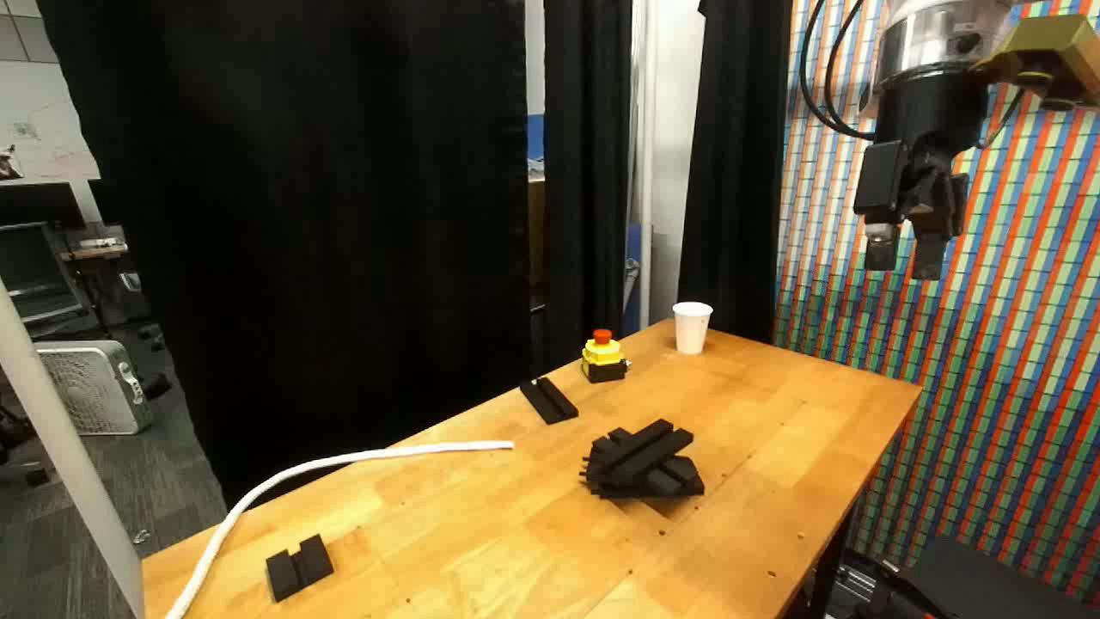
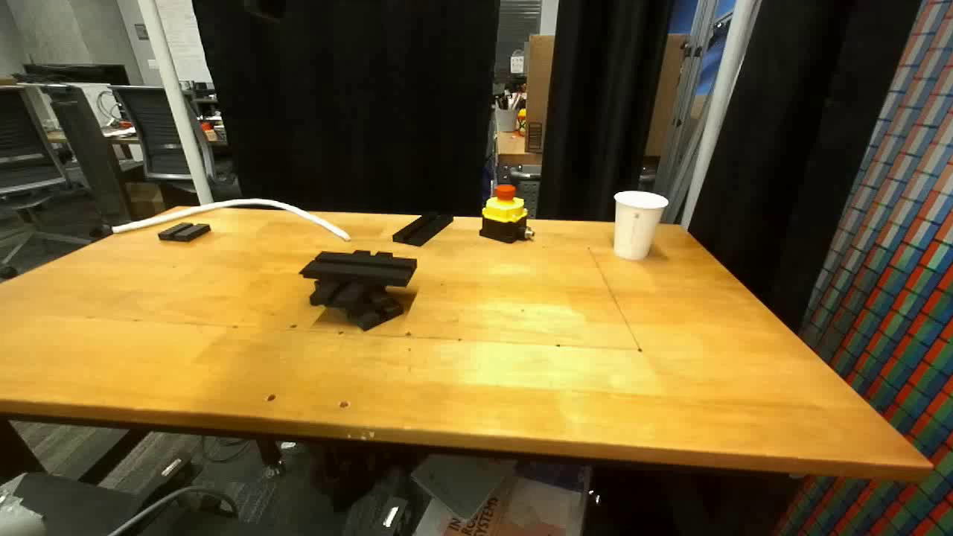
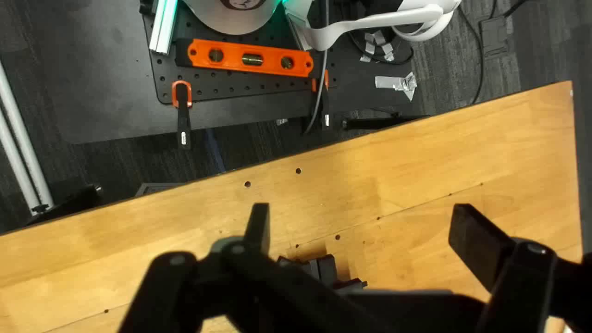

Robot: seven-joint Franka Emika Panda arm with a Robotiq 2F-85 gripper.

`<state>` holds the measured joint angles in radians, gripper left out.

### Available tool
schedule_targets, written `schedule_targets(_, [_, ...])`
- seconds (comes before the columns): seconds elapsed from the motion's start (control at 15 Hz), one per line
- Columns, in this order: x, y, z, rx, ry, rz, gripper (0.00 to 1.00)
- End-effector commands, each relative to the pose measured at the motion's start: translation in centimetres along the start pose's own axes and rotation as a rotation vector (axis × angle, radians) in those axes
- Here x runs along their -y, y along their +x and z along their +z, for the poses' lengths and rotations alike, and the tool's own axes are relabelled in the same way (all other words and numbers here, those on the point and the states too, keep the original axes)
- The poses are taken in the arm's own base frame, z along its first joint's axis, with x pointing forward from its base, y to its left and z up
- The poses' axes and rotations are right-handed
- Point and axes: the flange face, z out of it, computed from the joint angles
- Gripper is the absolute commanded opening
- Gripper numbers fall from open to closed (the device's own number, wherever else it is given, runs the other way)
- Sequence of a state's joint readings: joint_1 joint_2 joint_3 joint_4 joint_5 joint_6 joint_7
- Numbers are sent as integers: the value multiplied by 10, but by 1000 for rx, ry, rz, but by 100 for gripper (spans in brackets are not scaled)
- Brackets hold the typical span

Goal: Put the black objects in a line

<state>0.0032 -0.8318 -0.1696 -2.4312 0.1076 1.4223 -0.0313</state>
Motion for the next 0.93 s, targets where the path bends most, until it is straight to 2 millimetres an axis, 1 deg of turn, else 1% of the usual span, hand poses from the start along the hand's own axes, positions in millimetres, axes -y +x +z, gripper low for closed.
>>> schedule_targets(0.0, [0,0,-2,-3,0,-1,100])
schedule_targets(0.33, [1,-2,-6,-13,0,-2,100])
schedule_targets(0.47, [7,5,2,-18,6,-7,100])
schedule_targets(0.67, [29,25,22,-34,-1,15,100])
schedule_targets(0.87, [62,55,51,-71,29,48,100])
